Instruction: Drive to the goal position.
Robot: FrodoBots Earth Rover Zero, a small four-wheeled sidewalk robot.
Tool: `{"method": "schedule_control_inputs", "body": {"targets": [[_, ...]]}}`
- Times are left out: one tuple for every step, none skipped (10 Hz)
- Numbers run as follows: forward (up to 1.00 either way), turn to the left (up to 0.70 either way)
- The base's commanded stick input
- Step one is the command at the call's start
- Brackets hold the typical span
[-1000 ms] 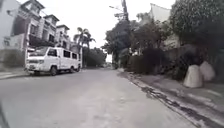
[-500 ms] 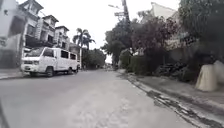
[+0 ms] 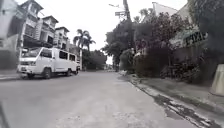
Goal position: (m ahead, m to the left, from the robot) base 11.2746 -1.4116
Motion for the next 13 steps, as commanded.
{"method": "schedule_control_inputs", "body": {"targets": [[0.7, 0.0], [0.7, 0.0], [0.7, 0.0], [0.7, 0.0], [0.7, 0.0], [0.7, 0.0], [0.7, 0.0], [0.7, 0.0], [0.7, 0.0], [0.7, 0.0], [0.7, 0.0], [0.7, -0.2], [0.7, -0.28]]}}
